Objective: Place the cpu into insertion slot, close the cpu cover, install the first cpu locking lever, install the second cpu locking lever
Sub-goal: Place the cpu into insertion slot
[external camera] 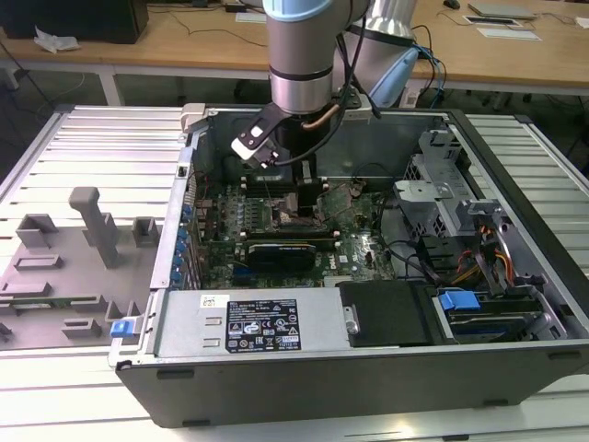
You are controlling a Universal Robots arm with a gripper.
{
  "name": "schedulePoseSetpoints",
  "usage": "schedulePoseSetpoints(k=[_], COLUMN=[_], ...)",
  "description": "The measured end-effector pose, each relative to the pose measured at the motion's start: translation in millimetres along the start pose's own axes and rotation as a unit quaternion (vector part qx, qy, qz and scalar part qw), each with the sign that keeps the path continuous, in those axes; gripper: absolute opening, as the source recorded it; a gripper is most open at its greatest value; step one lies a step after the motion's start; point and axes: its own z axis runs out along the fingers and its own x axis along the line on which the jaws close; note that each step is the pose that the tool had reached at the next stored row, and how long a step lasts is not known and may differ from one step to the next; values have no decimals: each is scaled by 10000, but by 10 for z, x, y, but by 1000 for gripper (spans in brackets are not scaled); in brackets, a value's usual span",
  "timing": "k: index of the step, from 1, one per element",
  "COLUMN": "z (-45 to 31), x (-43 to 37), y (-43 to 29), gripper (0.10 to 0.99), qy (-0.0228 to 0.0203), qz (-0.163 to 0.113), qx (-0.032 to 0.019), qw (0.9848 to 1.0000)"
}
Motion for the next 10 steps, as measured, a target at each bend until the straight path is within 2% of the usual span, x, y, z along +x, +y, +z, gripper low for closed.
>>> schedulePoseSetpoints(k=[4, 10], z=[35, 107], x=[45, 81], y=[-22, -48], gripper=[541, 541], qy=[-87, -128], qz=[-7, -11], qx=[-9, -18], qw=[10000, 9999])
